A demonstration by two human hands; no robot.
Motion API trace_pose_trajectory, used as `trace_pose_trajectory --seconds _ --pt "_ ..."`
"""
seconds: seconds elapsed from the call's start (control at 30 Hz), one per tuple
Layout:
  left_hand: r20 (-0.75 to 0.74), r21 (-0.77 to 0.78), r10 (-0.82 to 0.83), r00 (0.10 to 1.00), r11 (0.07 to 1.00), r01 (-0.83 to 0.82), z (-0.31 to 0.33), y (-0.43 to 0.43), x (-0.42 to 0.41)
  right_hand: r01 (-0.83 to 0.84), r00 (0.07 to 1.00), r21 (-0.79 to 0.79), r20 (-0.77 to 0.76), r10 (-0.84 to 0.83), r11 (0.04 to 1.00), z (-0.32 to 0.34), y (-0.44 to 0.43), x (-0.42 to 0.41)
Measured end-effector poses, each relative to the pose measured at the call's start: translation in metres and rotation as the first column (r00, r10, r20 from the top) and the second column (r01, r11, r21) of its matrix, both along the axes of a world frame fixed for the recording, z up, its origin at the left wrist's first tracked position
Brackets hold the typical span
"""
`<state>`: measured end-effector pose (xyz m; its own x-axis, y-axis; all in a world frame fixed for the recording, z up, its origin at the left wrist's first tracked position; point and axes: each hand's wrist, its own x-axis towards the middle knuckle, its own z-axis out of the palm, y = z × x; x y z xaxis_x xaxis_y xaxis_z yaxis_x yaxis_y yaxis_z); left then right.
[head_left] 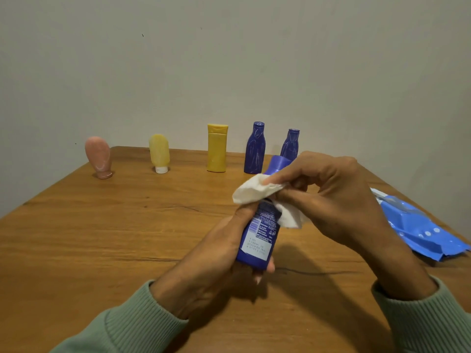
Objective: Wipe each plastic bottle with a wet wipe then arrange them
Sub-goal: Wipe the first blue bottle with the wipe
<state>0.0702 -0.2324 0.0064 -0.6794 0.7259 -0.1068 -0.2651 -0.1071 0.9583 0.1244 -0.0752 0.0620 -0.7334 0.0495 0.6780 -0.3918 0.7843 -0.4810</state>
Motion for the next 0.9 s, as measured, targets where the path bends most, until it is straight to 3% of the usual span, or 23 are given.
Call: trace_pose_trajectory --seconds 0.13,0.23,0.4,0.5,0.63,0.7,0.77,0.9 --pt "0.024 0.004 -0.032 0.999 0.999 0.032 -0.001 -0.002 -0.002 0.177 0.967 -0.155 -0.156 -0.201 0.972 -0.004 0.004 -0.006" --pt "0.008 0.003 -0.045 0.999 0.999 0.045 -0.003 -0.003 -0.003 0.164 0.975 -0.218 -0.116 -0.192 0.962 -0.003 0.004 -0.005" --pt "0.008 0.007 0.002 1.000 1.000 -0.002 -0.002 -0.002 -0.003 0.061 0.998 -0.003 0.022 -0.061 0.998 -0.002 -0.009 0.001" --pt "-0.008 0.003 0.002 1.000 1.000 -0.002 -0.002 -0.002 -0.003 0.073 0.997 0.039 -0.013 -0.072 0.997 -0.003 -0.010 0.001" --pt "-0.069 -0.011 -0.079 0.994 0.997 0.079 0.000 -0.003 -0.003 0.194 0.968 -0.093 -0.145 -0.206 0.977 -0.005 -0.004 -0.003" --pt "-0.023 0.034 -0.094 0.995 0.995 0.095 0.000 -0.003 -0.001 0.228 0.953 -0.189 -0.159 -0.259 0.955 -0.004 -0.002 -0.003" --pt "0.067 0.119 -0.086 0.994 0.990 0.078 0.000 -0.002 -0.002 0.207 0.964 -0.277 -0.105 -0.243 0.938 -0.002 -0.002 -0.003" --pt "0.112 0.264 -0.037 0.993 0.965 0.006 -0.001 -0.001 -0.012 0.088 0.990 -0.427 0.137 -0.031 0.900 -0.005 -0.005 -0.003"
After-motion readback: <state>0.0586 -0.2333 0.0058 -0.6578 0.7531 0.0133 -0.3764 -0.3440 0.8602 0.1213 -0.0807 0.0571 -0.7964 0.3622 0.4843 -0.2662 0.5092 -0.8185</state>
